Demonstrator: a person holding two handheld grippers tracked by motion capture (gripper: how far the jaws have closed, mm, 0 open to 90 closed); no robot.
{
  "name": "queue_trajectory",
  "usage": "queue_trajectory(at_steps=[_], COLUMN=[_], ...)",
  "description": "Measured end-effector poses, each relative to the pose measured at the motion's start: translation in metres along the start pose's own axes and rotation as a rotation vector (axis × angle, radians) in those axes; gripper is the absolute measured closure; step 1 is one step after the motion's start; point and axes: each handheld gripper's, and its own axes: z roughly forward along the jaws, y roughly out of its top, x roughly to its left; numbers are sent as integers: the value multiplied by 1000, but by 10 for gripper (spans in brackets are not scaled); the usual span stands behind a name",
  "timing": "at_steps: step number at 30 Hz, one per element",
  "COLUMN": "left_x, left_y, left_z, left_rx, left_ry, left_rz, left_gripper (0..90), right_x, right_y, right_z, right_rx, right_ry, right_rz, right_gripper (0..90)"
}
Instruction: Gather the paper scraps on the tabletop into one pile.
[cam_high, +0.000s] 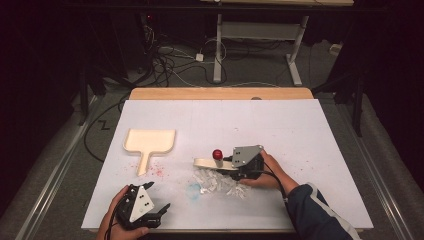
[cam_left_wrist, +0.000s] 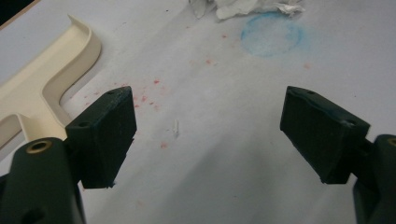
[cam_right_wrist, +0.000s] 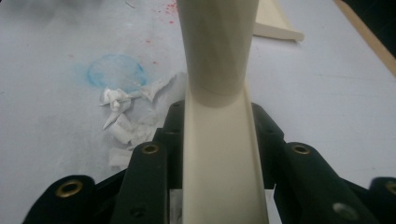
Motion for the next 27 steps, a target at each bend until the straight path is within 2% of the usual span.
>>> queue_trajectory(at_steps=[1,3,8,11,16,20,24,27], left_x=[-1,-1,-1,-1,-1,-1,-1,-2], left_y=[0,1,2,2,3,3,3,4], left_z=[0,1,2,3,3,3,3,3], left_rx=[0,2,5,5,9,9,10,11], left_ry=[0,-2,-3,-4,-7,-8,-8,-8], left_rz=[-1,2,6,8,11,14,17,19], left_gripper=[174,174,174,175,174,174,174,175], right_x=[1,3,1,0,-2,-6,-10,-12], right_y=[-1,-2,-4,-5,-5,-5,-8,-10], right_z=[-3,-9,-24,-30,-42,-53,-62,-63], right_rx=[-8,-22,-57,-50,-70,-101,-127,-110], right_ry=[4,-17,-64,-113,-175,-203,-200,-230], right_rz=[4,0,23,31,43,64,88,110], right_gripper=[671,673,675,675,676,676,676,676])
